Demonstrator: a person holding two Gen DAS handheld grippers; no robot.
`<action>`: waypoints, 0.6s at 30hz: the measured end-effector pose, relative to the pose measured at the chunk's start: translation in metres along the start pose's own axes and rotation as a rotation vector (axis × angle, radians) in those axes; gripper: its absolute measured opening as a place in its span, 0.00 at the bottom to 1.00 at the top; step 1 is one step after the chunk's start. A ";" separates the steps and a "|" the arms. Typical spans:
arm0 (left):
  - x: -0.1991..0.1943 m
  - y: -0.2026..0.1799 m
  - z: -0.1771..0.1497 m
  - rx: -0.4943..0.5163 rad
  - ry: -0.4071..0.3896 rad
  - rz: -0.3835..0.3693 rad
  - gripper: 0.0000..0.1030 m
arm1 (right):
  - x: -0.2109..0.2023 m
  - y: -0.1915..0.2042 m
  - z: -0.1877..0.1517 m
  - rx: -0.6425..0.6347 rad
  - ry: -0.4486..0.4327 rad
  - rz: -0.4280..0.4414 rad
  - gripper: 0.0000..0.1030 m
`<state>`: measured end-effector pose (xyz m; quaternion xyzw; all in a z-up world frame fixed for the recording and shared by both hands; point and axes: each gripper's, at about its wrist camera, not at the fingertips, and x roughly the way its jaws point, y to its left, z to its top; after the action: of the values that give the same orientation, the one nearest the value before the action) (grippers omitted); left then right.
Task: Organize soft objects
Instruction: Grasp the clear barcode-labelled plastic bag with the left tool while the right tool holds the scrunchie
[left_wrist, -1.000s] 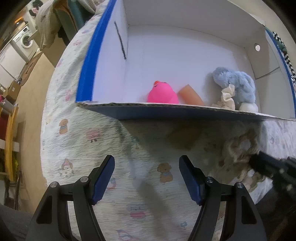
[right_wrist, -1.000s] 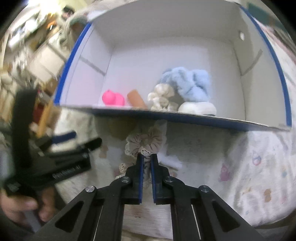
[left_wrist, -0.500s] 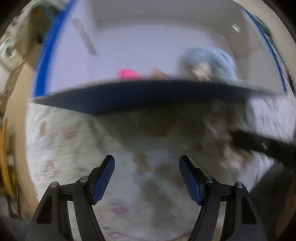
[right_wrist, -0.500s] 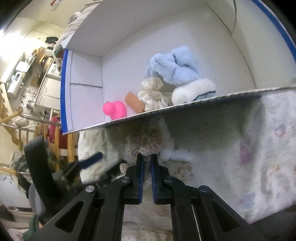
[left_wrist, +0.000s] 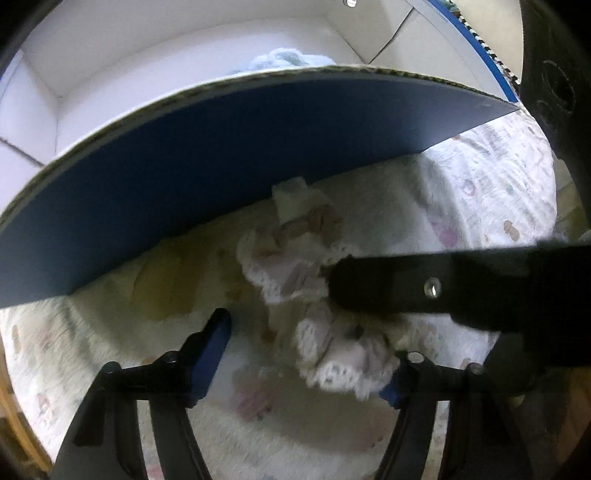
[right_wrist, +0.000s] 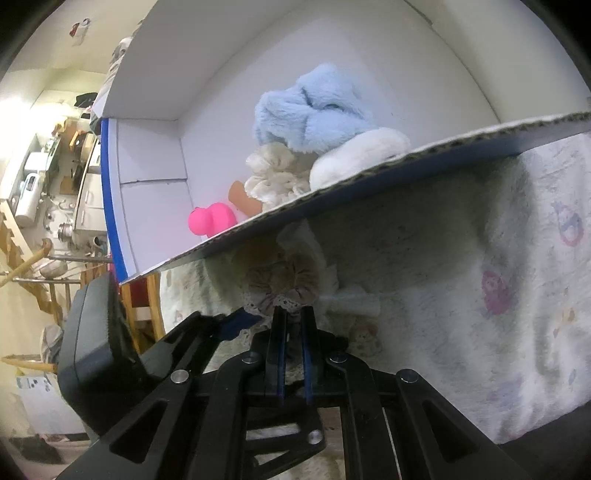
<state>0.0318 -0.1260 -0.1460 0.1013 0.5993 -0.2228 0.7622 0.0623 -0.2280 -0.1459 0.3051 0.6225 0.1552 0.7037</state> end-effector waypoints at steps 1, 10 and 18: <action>0.002 0.000 0.002 0.002 -0.005 -0.003 0.48 | 0.001 0.000 0.000 -0.001 0.000 -0.003 0.09; 0.007 0.005 0.010 -0.009 -0.010 -0.046 0.24 | -0.010 0.004 -0.001 -0.029 -0.046 -0.026 0.08; -0.009 0.013 -0.004 -0.045 -0.010 -0.062 0.22 | -0.027 0.006 -0.001 -0.044 -0.106 -0.047 0.08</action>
<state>0.0323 -0.1106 -0.1399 0.0642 0.6032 -0.2333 0.7600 0.0576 -0.2392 -0.1212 0.2829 0.5879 0.1360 0.7455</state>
